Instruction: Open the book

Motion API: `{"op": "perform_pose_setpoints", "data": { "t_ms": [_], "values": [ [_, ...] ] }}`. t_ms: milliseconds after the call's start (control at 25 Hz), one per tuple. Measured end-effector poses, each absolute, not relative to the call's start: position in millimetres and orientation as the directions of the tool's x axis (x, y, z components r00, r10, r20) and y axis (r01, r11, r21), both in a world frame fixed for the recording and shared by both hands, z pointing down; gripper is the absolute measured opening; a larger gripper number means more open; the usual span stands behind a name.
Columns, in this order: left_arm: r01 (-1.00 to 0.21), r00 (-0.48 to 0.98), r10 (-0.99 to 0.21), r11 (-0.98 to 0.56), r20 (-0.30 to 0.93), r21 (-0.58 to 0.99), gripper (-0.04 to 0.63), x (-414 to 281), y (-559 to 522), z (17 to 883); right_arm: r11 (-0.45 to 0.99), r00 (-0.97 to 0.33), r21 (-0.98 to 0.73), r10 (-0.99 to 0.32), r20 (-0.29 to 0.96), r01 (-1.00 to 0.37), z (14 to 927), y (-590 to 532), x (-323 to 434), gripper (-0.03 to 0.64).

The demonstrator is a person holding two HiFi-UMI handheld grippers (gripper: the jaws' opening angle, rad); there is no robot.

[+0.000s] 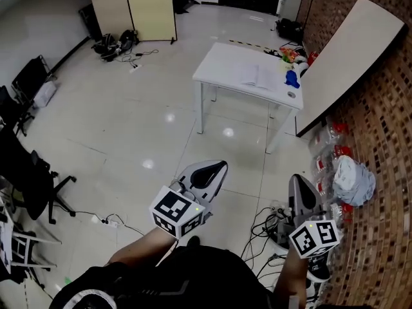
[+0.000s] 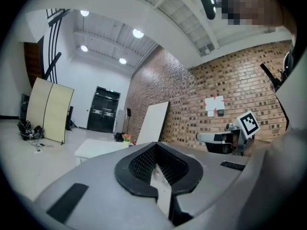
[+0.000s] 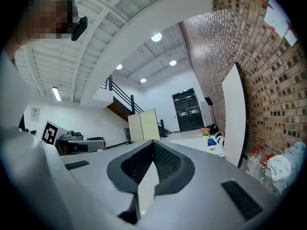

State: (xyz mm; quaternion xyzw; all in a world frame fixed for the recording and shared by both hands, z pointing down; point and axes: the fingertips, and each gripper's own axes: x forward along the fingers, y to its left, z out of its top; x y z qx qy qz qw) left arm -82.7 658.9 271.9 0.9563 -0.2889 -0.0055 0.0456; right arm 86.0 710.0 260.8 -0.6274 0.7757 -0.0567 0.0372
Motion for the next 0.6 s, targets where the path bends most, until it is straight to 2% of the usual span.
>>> {"op": "perform_pose_setpoints", "data": {
  "t_ms": [600],
  "values": [
    [-0.554,0.832,-0.554,-0.826,0.031,0.107,-0.005,-82.0,670.4,278.9,0.225,-0.225,-0.101,-0.974,-0.005,-0.969,253.4,710.7,81.3,0.0]
  ]
}}
